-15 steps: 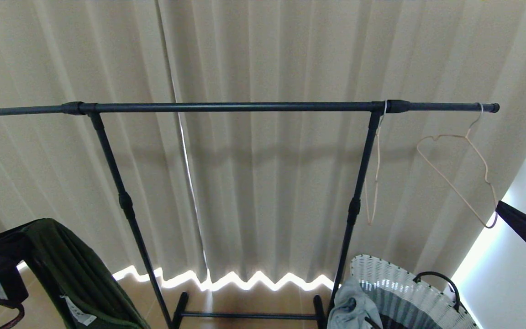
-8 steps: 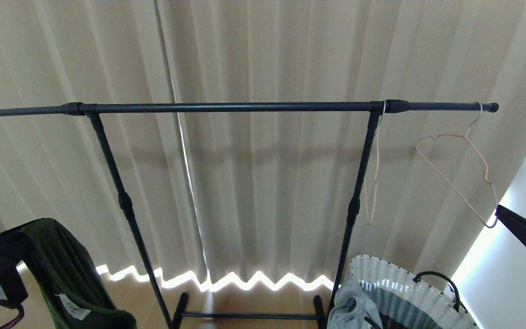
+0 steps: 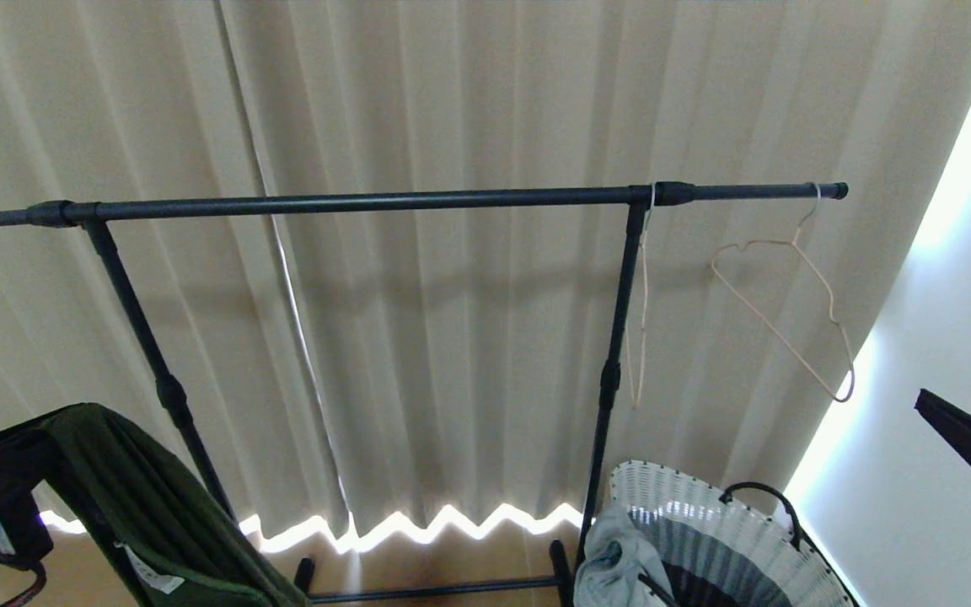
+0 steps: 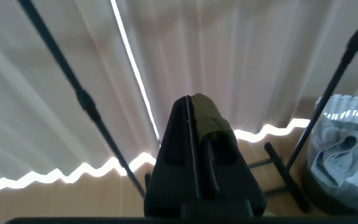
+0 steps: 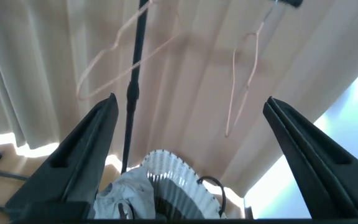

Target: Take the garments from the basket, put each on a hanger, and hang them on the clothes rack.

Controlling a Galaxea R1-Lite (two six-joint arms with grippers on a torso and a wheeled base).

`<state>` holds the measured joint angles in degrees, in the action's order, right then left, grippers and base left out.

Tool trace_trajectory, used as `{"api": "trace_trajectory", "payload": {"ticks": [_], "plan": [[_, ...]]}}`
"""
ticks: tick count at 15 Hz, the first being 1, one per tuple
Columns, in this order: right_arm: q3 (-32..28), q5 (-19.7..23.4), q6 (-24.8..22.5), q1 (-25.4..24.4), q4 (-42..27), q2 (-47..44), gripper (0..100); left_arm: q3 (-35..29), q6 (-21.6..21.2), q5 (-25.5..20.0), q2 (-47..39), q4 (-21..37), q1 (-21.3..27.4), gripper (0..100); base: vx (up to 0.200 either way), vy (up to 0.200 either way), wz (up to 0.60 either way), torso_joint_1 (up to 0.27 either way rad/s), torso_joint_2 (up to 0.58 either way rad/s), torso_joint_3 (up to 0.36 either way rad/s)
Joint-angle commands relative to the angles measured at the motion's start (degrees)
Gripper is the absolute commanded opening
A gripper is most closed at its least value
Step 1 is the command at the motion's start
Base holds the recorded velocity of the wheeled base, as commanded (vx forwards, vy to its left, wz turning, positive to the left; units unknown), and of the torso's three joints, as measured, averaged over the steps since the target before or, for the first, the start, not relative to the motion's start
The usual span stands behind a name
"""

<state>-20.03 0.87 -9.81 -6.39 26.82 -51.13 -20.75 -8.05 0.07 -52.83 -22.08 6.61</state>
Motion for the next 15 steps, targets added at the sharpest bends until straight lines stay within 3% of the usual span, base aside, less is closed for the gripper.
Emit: {"api": "trace_trajectory", "payload": {"ticks": [1,5,7,12,15], "plan": [[0.52,-0.16,-0.03,-0.03,-0.36,1.21,100,0.18,-0.04,0.01,0.1,0.02,0.07,0,0.0,0.0,0.0,0.0,0.0,0.0],[0.87,-0.69,-0.65,3.14,-3.0,1.82,100,0.18,-0.04,0.01,-0.16,0.02,0.16,0,0.0,0.0,0.0,0.0,0.0,0.0],[-3.17,-0.51,-4.07,11.31,-10.21,0.15,100,0.09,-0.04,0.01,-0.25,0.02,0.16,0,0.0,0.0,0.0,0.0,0.0,0.0],[-5.9,-0.78,-4.16,12.19,-11.88,-5.03,100,-0.08,-0.04,0.01,-0.08,0.02,1.74,0,0.0,0.0,0.0,0.0,0.0,0.0],[-10.47,-0.87,-4.07,14.39,-19.17,-7.41,100,0.09,-0.04,0.01,0.01,0.02,2.8,0,0.067,0.0,0.0,0.002,0.0,0.001]]}}
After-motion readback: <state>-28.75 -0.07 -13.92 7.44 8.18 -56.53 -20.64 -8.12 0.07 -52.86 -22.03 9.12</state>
